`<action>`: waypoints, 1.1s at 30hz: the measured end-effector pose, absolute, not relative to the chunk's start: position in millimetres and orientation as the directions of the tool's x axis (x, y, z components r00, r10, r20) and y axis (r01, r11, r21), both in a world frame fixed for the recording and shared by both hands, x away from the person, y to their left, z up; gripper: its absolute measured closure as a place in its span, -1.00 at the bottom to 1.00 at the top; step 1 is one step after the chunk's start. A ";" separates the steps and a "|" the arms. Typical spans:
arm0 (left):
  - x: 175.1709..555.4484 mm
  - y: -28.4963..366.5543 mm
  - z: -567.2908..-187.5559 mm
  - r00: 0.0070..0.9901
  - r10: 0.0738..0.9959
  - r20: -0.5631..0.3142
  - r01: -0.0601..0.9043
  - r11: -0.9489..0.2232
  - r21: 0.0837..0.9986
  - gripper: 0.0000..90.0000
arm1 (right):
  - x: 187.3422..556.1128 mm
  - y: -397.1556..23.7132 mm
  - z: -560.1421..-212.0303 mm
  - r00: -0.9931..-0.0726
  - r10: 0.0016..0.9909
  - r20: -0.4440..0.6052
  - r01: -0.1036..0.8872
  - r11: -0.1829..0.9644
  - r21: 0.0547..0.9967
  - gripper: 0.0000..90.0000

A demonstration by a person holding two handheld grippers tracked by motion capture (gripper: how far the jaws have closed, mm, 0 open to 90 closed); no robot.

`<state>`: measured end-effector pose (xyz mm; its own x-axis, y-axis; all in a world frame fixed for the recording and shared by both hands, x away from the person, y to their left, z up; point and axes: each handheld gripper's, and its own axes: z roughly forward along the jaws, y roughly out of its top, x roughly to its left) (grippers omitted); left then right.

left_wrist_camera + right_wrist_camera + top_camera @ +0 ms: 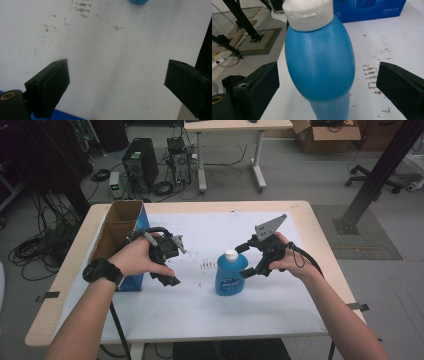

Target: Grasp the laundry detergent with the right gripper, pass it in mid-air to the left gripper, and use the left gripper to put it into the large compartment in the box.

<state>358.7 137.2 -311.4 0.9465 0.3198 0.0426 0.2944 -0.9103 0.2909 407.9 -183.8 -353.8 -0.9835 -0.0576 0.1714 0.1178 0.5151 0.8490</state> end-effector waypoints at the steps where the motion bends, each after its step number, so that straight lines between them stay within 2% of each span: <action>1: 358.7 137.5 -311.3 0.946 0.321 0.043 0.295 -0.910 0.292 -0.86 | 407.8 -182.9 -354.8 -0.983 -0.062 0.173 0.117 0.514 0.850 -0.90; 33: 359.0 137.7 -312.3 0.947 0.320 0.035 0.296 -0.908 0.296 -0.86 | 402.4 -165.8 -380.4 -0.977 -0.072 0.199 0.142 0.472 0.870 -0.76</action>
<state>359.0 137.7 -312.3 0.9469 0.3196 0.0347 0.2958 -0.9083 0.2958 402.4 -165.8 -380.4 -0.9774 -0.0719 0.1989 0.1424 0.4717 0.8702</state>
